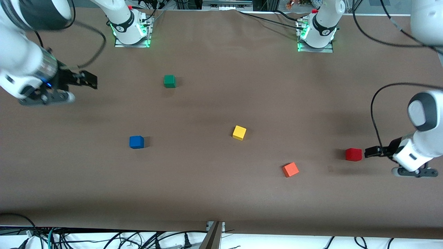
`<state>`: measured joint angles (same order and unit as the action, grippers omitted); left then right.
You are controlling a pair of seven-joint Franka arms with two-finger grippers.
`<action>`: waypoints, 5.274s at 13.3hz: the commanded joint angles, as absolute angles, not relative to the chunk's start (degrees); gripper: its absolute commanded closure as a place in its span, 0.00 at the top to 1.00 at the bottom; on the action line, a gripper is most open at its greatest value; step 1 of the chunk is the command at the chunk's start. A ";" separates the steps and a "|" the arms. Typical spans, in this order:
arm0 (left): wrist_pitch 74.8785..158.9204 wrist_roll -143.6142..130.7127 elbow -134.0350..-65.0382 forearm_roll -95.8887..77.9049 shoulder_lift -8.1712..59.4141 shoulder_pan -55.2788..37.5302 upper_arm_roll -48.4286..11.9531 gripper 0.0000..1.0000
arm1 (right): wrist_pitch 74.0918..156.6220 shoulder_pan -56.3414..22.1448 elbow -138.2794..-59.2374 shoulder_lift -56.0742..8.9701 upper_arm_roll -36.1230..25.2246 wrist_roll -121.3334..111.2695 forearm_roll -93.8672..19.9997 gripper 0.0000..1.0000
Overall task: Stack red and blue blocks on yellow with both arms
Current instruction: 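Grasp the red cube with the left gripper while the right gripper grasps the blue cube, then carry the red cube toward the yellow cube while the right gripper lifts blue, then lower the red cube onto the yellow cube with the left gripper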
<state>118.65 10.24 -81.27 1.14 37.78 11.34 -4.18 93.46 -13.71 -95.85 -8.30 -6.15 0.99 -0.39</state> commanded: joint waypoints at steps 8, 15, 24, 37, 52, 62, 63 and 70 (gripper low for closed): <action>128.31 18.19 -89.28 2.20 41.92 12.22 -4.57 1.00 | 126.98 -18.80 -97.12 -33.65 -6.06 7.47 -6.06 1.00; 131.13 19.69 -91.50 2.02 41.40 12.57 -4.57 0.00 | 128.31 -18.02 -97.12 -36.47 -6.59 7.29 -5.27 1.00; 114.96 -9.81 -79.64 1.49 36.21 -9.89 -6.59 0.00 | 131.67 -17.40 -98.53 -37.44 -6.59 6.51 -5.89 0.33; 120.66 -17.93 -78.49 1.93 44.11 -32.78 -6.59 0.00 | 110.57 -22.15 -76.73 -37.61 -4.48 20.38 -6.15 0.33; 122.52 -17.23 -76.38 4.66 45.44 -33.40 -4.84 0.00 | 112.15 -24.52 -74.97 -38.58 -4.48 25.49 -6.06 0.33; 122.61 -17.23 -76.55 7.03 46.67 -33.66 -4.83 0.00 | 112.24 -24.61 -74.97 -38.58 -4.48 25.58 -6.06 0.33; 122.61 -17.23 -76.55 7.03 46.67 -33.66 -4.83 0.00 | 112.15 -24.61 -74.97 -38.58 -4.48 25.58 -5.98 0.33; 122.52 -17.49 -76.29 6.86 46.58 -33.22 -4.83 1.00 | 112.15 -24.70 -74.97 -38.58 -4.48 25.58 -6.06 0.35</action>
<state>123.02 -17.85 -77.85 5.77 45.92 -33.08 -4.96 112.47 -24.40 -76.49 -37.99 -4.47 24.63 -5.82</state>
